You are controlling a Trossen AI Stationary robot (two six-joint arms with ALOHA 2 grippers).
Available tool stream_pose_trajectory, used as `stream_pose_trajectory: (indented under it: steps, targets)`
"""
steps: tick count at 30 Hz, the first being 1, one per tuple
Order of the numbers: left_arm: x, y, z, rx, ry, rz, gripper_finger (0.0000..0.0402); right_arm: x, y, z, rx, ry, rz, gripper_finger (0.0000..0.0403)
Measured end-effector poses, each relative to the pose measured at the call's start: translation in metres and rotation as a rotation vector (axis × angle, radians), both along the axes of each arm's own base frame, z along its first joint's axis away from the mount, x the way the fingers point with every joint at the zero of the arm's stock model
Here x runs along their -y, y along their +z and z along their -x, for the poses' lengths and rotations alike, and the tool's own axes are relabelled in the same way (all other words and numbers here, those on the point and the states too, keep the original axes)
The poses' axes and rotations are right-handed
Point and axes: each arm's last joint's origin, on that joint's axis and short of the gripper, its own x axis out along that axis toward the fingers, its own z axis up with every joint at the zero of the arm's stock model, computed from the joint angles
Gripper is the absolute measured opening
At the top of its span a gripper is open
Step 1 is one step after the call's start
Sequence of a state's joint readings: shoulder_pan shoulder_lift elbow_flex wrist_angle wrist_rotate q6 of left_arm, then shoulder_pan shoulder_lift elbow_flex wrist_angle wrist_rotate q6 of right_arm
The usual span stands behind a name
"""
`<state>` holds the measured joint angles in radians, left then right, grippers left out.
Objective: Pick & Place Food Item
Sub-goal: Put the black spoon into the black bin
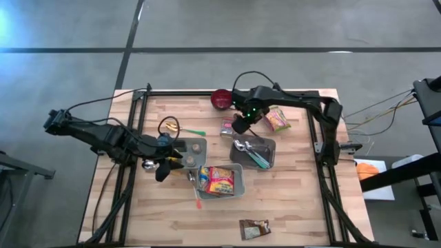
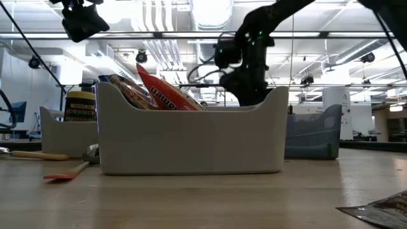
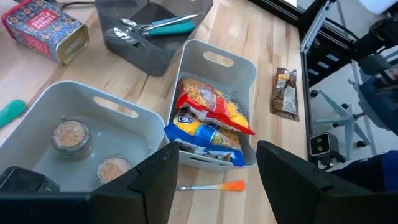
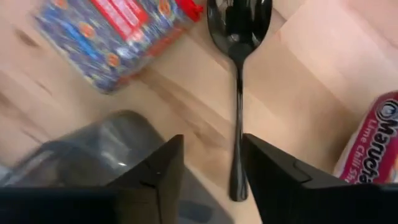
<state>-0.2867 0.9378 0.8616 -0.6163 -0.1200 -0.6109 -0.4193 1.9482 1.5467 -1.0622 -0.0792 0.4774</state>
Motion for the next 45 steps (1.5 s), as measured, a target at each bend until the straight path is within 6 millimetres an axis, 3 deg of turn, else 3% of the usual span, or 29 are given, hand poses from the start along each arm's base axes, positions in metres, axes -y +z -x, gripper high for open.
stream_pose_trajectory:
  steps: [12,24,37,40,45]
  targets:
    - [0.000,0.000,0.000,0.004,0.000,0.002,0.0218,0.008,-0.047,-0.008,-0.121,0.076,-0.035,0.0137]
    - [0.000,0.001,0.000,0.006,0.006,0.017,0.0218,0.014,-0.053,-0.011,-0.126,0.073,0.039,0.0137]
    - [0.001,0.001,-0.001,0.017,0.009,0.024,0.0218,0.021,-0.077,-0.011,-0.150,0.045,-0.045,0.0133]
    - [0.001,0.002,-0.001,0.018,0.010,0.026,0.0218,0.021,-0.077,-0.011,-0.152,0.043,-0.038,0.0107]
    - [0.001,0.002,-0.001,0.018,0.010,0.026,0.0218,0.023,-0.077,-0.010,-0.162,0.043,-0.033,0.0022]
